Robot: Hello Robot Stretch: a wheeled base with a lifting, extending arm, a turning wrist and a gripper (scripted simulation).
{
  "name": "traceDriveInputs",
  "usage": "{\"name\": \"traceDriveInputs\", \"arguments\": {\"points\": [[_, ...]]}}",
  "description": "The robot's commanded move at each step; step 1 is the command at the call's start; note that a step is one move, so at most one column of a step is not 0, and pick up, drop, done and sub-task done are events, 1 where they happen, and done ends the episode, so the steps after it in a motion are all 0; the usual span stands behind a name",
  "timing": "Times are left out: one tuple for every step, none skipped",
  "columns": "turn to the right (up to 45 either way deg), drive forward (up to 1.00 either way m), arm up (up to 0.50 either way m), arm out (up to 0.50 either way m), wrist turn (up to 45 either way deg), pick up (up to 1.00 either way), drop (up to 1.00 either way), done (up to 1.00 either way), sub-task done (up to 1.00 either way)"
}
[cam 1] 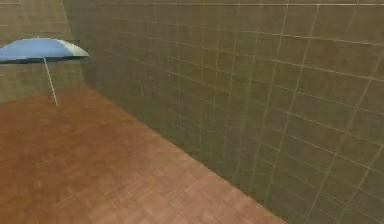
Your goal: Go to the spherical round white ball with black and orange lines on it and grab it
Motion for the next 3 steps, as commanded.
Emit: {"name": "traceDriveInputs", "arguments": {"points": [[-42.0,0.0,0.0,0.0,0.0,0.0,0.0,0.0,0.0],[0.0,1.0,0.0,0.0,0.0,0.0,0.0,0.0,0.0],[-6.0,0.0,0.0,0.0,0.0,0.0,0.0,0.0,0.0]]}}
